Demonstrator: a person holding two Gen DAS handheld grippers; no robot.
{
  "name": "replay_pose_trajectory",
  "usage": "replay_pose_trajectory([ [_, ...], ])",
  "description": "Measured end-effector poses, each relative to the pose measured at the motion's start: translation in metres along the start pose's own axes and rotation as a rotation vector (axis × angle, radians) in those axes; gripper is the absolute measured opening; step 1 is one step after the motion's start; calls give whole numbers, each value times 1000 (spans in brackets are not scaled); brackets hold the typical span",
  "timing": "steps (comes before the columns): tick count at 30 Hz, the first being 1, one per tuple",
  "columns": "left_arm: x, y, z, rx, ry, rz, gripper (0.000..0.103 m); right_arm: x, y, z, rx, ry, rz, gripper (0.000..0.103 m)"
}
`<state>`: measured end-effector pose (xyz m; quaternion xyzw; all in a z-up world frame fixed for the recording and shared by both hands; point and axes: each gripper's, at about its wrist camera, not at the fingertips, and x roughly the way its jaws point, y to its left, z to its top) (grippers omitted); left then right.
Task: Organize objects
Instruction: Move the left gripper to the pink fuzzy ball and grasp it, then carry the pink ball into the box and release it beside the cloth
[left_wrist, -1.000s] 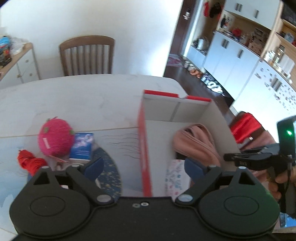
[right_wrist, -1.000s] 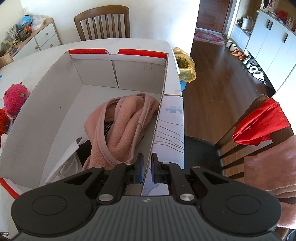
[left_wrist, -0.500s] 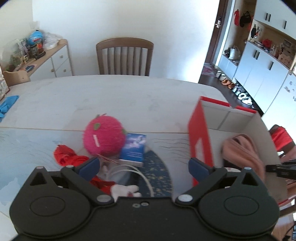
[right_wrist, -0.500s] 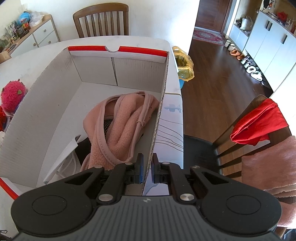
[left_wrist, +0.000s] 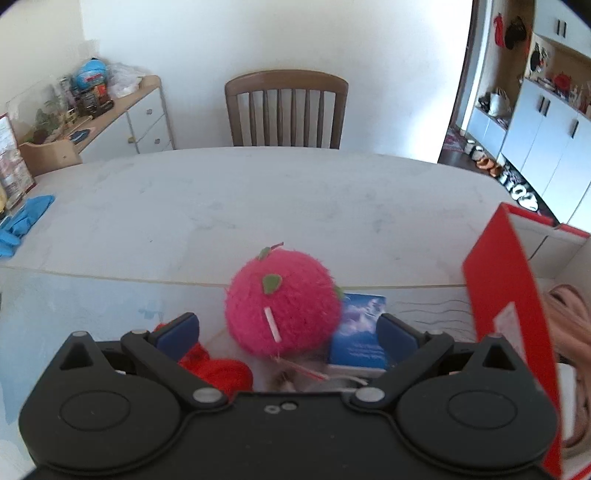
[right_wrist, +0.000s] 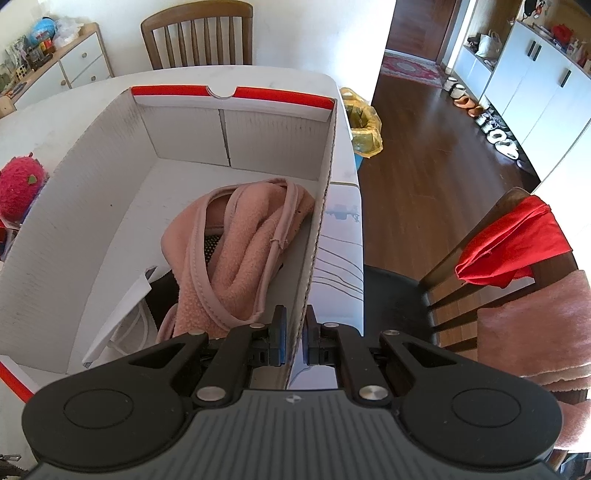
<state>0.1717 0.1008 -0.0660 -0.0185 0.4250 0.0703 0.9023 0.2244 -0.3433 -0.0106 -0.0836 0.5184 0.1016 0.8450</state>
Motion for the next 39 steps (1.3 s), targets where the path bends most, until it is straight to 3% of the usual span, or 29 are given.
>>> replay_pose_trajectory([
  [8,44,7,11,-30,30,-18,101,5,-1,0,10,23,-15,8],
  [18,80,7,-1,-19,90,-26,101,7,2,0,16,36,-22,8],
  [29,76,14,-4,-49,58,-25,86,10,3,-1,16,44,-21,8],
  [39,48,17,0,-56,25,-4,83,10,5,-2,0,30,-23,7],
])
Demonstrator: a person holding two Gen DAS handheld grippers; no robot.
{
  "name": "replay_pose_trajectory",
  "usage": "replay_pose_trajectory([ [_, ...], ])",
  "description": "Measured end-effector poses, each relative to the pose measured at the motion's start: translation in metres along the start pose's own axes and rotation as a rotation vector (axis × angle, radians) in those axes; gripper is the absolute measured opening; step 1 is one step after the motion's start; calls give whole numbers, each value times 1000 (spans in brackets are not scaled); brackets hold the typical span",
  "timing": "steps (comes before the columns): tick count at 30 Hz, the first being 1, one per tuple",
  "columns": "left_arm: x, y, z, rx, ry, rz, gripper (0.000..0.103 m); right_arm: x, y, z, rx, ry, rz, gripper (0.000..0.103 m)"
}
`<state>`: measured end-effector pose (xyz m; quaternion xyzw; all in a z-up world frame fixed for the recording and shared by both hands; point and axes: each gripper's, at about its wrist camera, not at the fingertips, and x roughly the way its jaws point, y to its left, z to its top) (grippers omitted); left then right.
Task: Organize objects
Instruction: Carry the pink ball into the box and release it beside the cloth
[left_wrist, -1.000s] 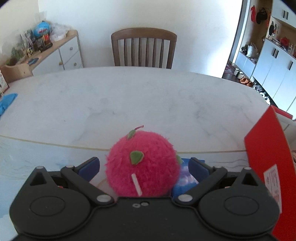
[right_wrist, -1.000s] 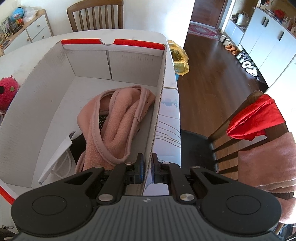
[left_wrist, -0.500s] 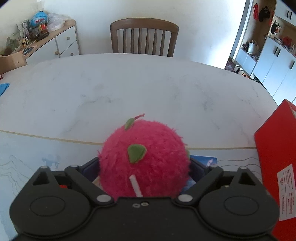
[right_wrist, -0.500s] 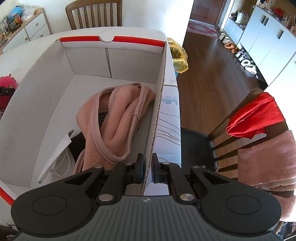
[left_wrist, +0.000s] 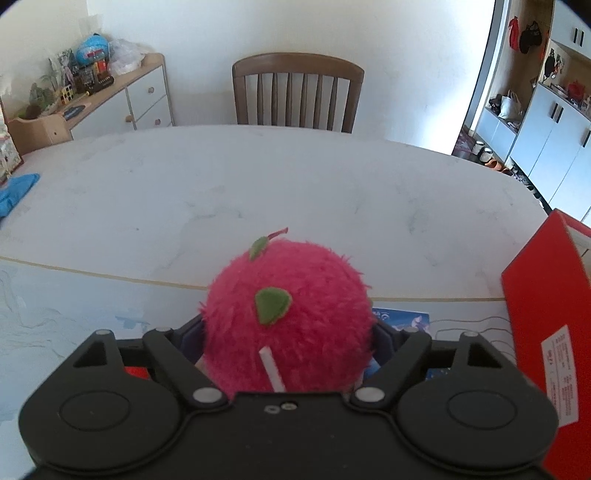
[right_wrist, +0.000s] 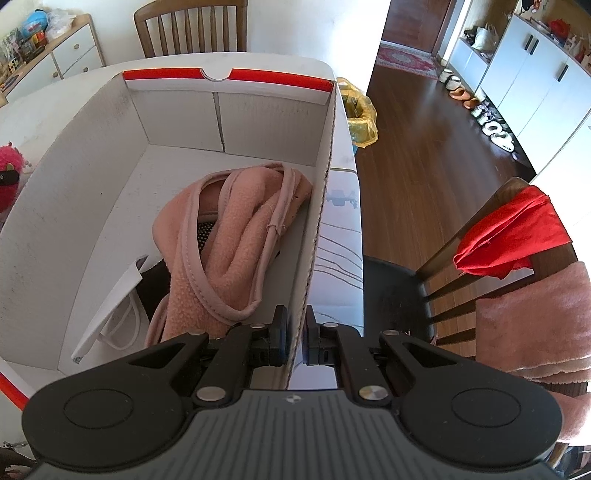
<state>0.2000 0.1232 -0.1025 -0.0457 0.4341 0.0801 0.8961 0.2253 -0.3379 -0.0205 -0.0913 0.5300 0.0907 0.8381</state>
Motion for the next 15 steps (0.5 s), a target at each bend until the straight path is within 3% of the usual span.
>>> replay_pose_trajectory([
  [8,-36,-10,2,24,2,-13,83,-1,1,0,-1,-17,5,6],
  [15,-66,-25,5,41,-8,-77,83,0,-1,-1,3,-26,17,6],
])
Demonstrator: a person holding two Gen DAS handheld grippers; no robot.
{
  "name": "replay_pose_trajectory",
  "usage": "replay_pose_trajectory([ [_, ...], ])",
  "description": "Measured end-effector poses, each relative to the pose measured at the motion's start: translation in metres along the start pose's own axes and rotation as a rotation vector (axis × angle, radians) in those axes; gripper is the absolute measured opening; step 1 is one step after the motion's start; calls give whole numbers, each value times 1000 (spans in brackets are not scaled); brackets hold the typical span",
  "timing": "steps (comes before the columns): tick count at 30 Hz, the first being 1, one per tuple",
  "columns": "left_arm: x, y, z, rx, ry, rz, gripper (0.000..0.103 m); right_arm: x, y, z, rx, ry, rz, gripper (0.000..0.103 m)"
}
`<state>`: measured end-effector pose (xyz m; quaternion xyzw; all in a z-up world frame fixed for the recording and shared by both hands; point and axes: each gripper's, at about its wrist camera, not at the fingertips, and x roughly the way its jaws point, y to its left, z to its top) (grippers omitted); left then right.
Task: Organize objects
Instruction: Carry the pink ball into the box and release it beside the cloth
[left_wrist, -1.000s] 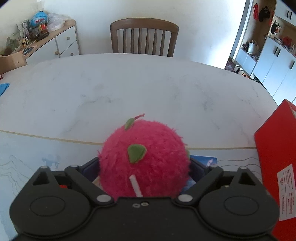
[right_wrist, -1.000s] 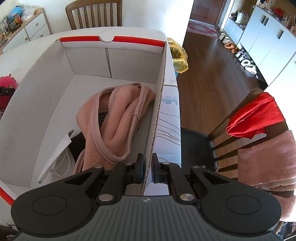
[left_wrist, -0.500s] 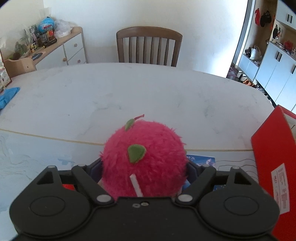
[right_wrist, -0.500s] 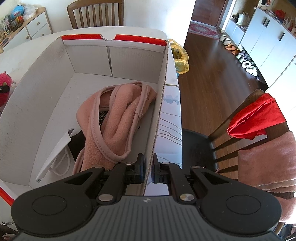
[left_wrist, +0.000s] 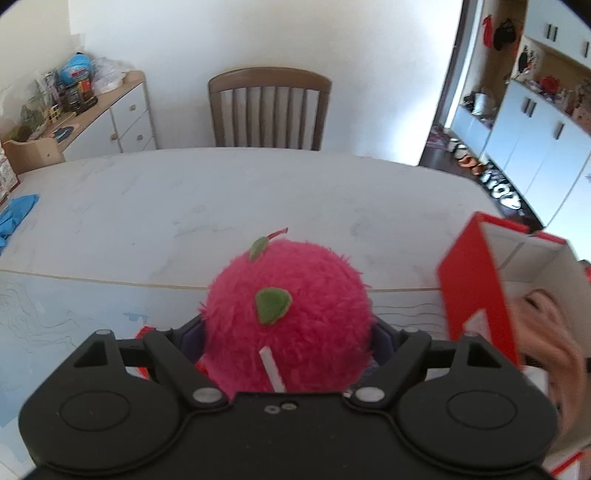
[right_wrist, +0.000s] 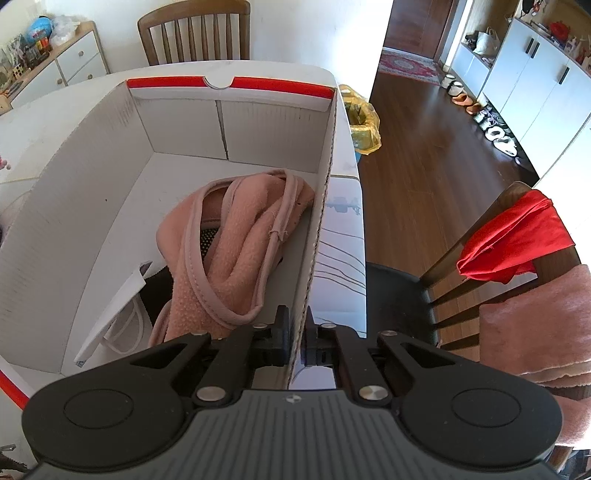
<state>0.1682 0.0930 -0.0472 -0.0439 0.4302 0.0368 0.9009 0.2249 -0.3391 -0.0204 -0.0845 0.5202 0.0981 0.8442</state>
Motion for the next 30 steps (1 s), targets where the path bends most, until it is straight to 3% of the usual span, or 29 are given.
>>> replay_pose_trajectory([
  [15,-42,-63,3,76,-11,-132,83,1,-3,-1,-9,-11,13,6],
  [30,-45,-173,10,248,-19,-273,83,3,-8,2,-6,-20,31,6],
])
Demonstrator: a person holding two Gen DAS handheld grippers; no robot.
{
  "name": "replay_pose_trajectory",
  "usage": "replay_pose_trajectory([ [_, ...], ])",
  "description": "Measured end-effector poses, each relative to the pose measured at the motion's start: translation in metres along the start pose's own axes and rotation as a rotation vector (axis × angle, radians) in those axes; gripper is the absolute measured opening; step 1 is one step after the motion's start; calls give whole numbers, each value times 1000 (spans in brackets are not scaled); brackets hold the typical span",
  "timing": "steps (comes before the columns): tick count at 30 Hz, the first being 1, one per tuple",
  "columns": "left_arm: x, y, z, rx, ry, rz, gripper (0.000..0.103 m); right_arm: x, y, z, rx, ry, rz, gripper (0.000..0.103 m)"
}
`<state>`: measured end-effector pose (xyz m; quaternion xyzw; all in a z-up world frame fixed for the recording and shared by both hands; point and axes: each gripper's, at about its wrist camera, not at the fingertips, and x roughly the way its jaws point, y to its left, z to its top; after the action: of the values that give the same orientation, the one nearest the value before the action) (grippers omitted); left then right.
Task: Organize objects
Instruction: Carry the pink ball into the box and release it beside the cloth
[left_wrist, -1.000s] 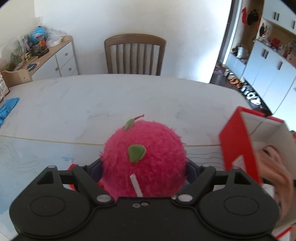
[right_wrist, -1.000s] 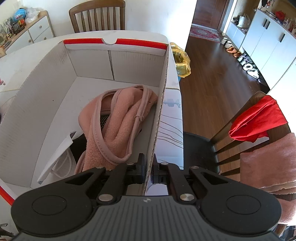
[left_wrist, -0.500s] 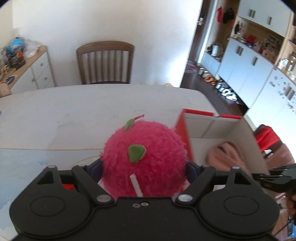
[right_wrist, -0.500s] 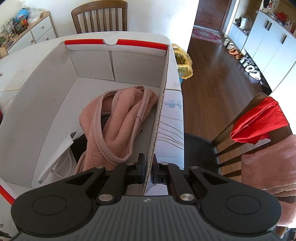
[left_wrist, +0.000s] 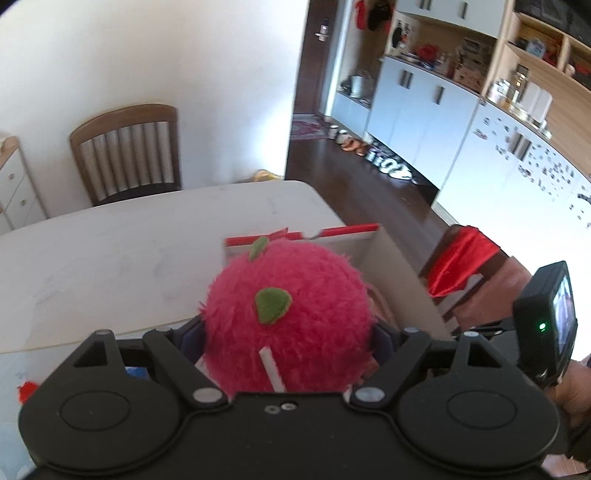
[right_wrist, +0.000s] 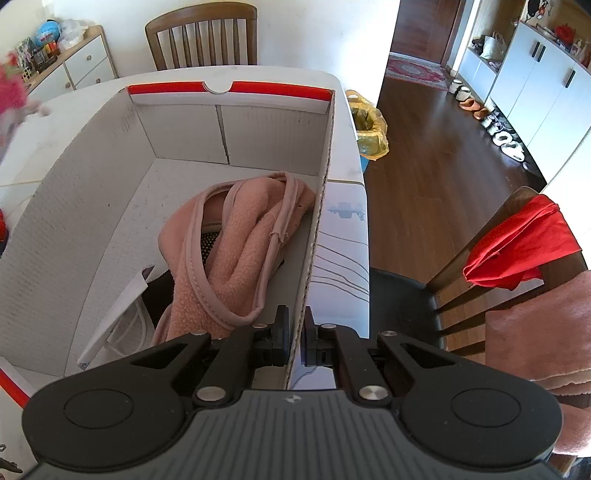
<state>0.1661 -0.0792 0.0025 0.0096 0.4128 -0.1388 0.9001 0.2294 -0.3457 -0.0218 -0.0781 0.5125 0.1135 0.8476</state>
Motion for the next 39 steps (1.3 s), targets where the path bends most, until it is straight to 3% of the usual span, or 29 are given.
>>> replay_pose_trajectory([
  [5,19,-25,9,46,14,-38,83,0,-2,1,12,0,9,6],
  [13,64,-46,19,66,76,-25,84,-1,-3,0,17,-2,16,6],
  [25,140,-39,21,51,218,53,84,-1,-2,-2,16,-6,18,6],
  [39,172,-31,13,124,315,106,86,-1,0,-2,12,-8,18,6],
])
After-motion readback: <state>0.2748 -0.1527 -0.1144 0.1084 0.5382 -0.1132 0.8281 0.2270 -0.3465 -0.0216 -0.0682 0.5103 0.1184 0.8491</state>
